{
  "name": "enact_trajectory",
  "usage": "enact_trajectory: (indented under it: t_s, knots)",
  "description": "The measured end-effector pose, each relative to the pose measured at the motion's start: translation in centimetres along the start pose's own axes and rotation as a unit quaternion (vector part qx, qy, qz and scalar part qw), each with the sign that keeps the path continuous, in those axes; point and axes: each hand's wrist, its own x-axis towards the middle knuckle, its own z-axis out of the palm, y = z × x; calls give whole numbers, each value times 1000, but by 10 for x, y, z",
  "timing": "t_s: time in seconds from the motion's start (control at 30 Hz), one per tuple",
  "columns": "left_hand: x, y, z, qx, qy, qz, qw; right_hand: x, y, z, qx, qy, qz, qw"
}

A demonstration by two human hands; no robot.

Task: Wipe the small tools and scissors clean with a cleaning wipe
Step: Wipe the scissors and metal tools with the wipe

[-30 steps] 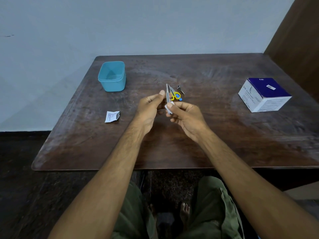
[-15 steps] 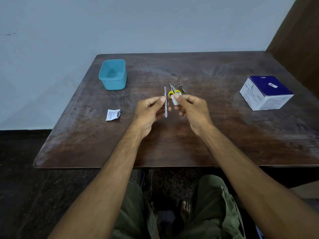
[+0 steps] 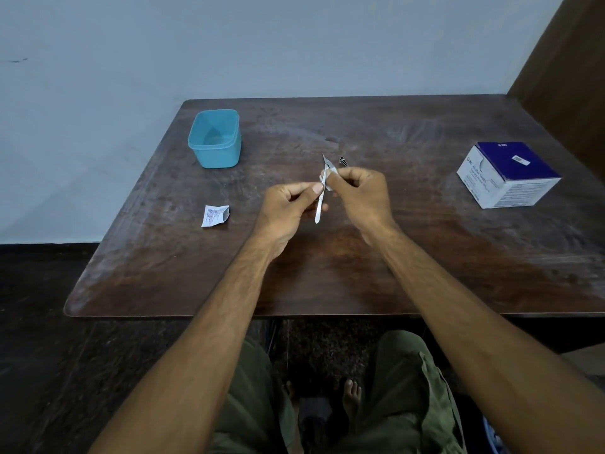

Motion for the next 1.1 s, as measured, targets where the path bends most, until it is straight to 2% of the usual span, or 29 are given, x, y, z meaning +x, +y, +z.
enact_trajectory:
  t_s: [0.23, 0.43, 0.57, 0.77, 0.97, 1.1]
  knots:
    - [-8, -9, 0, -28, 10, -58, 998, 10, 1, -1, 13, 43, 14, 999]
    - [-8, -10, 6, 10, 38, -7, 999, -2, 10, -2, 10, 6, 18, 1000]
    - [-8, -16, 2, 39, 45, -4, 998, -7, 15, -9, -2, -34, 35, 999]
    - [-10, -23, 9, 39, 43, 7, 998, 4, 6, -11, 26, 18, 57, 998]
    - [-9, -28, 6, 32, 46, 20, 998, -12, 18, -10, 20, -22, 78, 996]
    - [-8, -29, 9, 33, 60, 14, 998, -9, 13, -11, 51, 48, 49, 996]
